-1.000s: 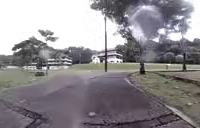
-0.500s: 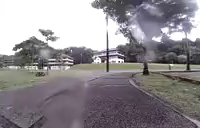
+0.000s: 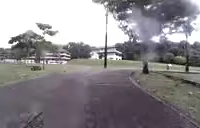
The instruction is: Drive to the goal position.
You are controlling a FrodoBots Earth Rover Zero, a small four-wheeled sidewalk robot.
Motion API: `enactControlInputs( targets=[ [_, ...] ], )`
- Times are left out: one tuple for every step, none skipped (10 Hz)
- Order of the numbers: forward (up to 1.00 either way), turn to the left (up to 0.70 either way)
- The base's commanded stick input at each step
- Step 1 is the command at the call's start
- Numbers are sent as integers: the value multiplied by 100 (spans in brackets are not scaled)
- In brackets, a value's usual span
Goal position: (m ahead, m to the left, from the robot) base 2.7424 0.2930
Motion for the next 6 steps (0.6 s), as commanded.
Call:
enactControlInputs(
  targets=[
    [70,-35],
    [70,-31],
    [70,-23],
    [70,-13],
    [70,-2],
    [70,0]
  ],
)
